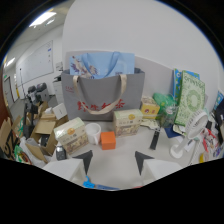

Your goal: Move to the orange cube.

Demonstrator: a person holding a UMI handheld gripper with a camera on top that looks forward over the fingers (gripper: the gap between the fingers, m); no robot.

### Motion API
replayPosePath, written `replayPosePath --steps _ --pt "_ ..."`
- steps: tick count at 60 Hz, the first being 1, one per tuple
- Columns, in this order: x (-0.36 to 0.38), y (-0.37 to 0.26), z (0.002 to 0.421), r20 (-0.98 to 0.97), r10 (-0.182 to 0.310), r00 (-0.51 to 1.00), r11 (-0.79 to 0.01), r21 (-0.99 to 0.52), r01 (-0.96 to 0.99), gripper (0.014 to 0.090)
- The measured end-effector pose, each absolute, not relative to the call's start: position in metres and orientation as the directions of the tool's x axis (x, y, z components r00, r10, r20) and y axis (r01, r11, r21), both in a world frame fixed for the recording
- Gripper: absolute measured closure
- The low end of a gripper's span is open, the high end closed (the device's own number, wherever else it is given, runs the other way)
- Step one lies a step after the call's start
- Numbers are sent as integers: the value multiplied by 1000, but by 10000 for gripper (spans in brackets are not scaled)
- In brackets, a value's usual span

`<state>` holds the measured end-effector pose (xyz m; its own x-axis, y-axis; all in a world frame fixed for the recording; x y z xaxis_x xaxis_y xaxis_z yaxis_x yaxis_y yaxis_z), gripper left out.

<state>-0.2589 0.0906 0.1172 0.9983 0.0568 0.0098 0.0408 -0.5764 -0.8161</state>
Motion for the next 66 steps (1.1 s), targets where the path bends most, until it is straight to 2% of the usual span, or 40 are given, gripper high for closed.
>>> replayPosePath --steps 22,35,66 --pt "-262 154 91 -10 90 996 -635 -771 50 210" --pt "-266 167 76 -34 103 994 -681 -731 46 212" --pt "-268 186 46 -53 96 994 -739 -672 36 205"
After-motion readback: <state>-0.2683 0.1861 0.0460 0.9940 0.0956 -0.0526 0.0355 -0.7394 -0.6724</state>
